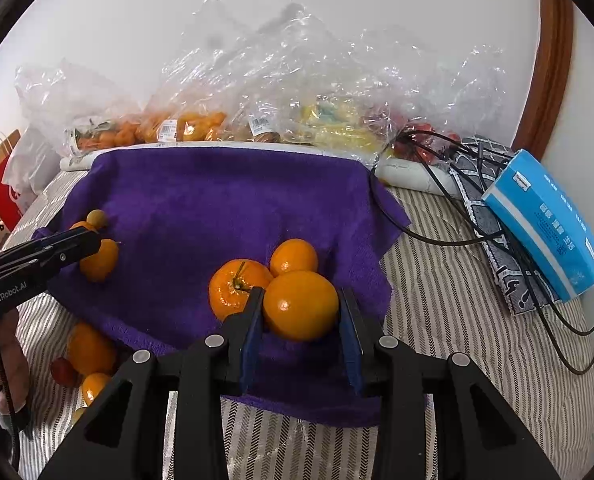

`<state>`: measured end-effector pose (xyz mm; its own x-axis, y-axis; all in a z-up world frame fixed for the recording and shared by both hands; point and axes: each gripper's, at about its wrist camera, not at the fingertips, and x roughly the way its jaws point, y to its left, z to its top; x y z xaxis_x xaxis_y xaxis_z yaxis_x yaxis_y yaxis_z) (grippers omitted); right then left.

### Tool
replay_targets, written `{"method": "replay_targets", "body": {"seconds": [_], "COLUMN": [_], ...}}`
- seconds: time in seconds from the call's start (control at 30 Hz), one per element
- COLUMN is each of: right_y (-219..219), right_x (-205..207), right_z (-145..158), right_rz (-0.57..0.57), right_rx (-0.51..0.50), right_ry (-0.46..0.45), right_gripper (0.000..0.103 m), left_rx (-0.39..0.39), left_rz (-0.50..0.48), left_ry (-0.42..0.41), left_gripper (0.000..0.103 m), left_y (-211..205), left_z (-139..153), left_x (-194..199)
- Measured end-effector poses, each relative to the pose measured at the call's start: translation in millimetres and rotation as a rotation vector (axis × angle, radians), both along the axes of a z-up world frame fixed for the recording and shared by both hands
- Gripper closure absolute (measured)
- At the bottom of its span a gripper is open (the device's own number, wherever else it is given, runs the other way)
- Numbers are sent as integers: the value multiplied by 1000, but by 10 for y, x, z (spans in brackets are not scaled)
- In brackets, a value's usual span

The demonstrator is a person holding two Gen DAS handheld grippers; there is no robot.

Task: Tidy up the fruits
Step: 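Carry both oranges over the towel and lower them with both tools, then open both tools to release the oranges onto the towel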

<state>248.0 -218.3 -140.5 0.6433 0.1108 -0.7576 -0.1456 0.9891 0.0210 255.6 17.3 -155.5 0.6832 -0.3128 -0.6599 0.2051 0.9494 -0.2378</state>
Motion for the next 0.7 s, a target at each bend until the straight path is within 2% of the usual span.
{"method": "replay_targets", "body": {"seconds": [0.33,0.43,0.7], "right_y": [33,35,78], "right_x": [-18,-21,-111], "right_z": [-2,10,123], "right_rz": [18,24,44], "right_rx": [-8,-2,1], "right_ry": [-6,-13,-88], "right_gripper": [67,59,51], "left_rx": [3,6,17], "left_rz": [3,7,30], "left_ry": [-32,-51,-94], "left_gripper": [72,70,66], "left_y": [-7,2,40], "left_z": [37,70,171], "left_x": [-56,-90,-203]}}
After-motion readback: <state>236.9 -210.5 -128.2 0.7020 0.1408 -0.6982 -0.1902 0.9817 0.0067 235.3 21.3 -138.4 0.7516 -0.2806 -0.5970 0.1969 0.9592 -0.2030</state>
